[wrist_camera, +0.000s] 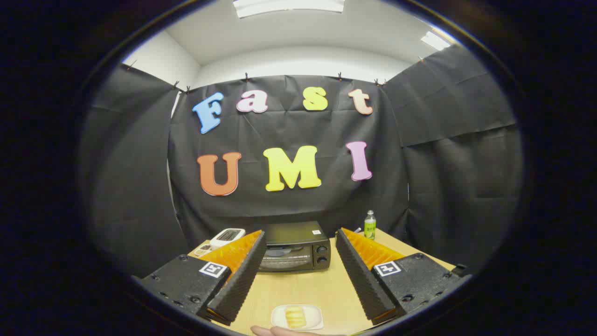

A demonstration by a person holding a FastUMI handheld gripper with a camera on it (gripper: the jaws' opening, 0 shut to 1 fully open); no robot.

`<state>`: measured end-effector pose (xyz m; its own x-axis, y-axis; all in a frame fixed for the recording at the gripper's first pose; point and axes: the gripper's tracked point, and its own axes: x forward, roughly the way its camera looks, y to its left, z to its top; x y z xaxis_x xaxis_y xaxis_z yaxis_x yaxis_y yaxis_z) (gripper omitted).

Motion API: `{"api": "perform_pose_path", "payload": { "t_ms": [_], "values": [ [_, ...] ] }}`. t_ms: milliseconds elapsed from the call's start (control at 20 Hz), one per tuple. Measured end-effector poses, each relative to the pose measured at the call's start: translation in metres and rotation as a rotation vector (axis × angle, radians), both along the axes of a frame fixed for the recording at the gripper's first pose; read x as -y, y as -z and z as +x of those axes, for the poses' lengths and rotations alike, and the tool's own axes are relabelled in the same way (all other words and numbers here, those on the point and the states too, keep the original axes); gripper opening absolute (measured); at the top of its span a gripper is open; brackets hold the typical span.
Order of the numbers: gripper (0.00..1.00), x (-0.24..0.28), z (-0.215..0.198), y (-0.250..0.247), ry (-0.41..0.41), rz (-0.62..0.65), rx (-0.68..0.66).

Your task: Open the toaster oven, put the food inside, and close the toaster oven door.

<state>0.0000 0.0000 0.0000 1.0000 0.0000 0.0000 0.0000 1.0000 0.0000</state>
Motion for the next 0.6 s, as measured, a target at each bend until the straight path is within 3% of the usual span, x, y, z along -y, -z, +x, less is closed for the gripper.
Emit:
{"api": "perform_pose_path", "payload": {
  "t_ms": [600],
  "values": [
    [0.99,-0.0066,0.0030,0.0053,-0.011,-0.032,0.001]
  ]
}}
